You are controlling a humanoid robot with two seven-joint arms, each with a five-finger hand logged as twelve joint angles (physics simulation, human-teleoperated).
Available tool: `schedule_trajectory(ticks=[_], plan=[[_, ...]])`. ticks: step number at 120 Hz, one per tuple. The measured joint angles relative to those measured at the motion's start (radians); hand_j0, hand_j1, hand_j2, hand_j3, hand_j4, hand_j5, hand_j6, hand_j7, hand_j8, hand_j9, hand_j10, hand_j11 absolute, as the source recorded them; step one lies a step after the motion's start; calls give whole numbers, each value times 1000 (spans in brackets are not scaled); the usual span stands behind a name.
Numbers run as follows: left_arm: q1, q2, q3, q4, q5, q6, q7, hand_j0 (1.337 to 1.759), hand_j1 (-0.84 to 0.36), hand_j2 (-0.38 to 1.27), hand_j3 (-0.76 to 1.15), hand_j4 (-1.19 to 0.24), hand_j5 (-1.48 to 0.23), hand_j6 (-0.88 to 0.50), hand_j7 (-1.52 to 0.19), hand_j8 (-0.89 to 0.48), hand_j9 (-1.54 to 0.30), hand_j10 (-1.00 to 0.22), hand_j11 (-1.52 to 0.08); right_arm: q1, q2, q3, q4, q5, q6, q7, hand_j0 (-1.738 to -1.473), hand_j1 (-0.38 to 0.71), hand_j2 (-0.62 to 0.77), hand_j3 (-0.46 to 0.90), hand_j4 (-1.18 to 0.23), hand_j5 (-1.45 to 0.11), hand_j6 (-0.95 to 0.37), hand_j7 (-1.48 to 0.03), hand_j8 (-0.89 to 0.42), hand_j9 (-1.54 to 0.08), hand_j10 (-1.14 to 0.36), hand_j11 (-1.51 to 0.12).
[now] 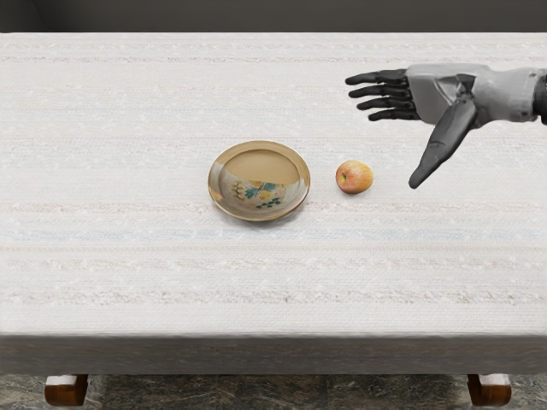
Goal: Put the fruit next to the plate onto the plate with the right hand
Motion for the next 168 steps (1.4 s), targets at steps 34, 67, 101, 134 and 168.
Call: schedule_trajectory(ticks=[34, 67, 101, 134, 168], plan=[[0, 0, 0, 0, 0, 0, 0, 1658, 60, 48, 0, -241, -313, -241, -313, -241, -313, -241, -313, 50, 73, -131, 107, -93, -476, -118, -1658, -296, -8, 0, -47, -59, -48, -59, -47, -59, -47, -59], [0, 0, 0, 0, 0, 0, 0, 1658, 60, 48, 0, -241, -313, -241, -313, -241, -313, -241, -313, 161, 267, -373, 163, -101, -946, -232, -1658, -296, -8, 0, -47, -59, -48, -59, -47, -59, -47, -59], [0, 0, 0, 0, 0, 0, 0, 1658, 60, 48, 0, -241, -313, -241, -313, -241, -313, -241, -313, 280, 478, -583, 168, -81, -1069, -290, -1658, -295, -8, 0, -46, -59, -47, -59, -47, -59, -46, -59], [0, 0, 0, 0, 0, 0, 0, 1658, 60, 48, 0, -241, -313, -241, -313, -241, -313, -241, -313, 379, 571, -684, 161, 2, -1077, -372, -1658, -295, -8, 0, -46, -59, -47, -59, -46, -59, -46, -59], [0, 0, 0, 0, 0, 0, 0, 1658, 60, 48, 0, -241, -313, -241, -313, -241, -313, -241, -313, 388, 673, -737, 85, 14, -1077, -399, -1658, -296, -8, 0, -46, -59, -46, -59, -46, -59, -46, -59]])
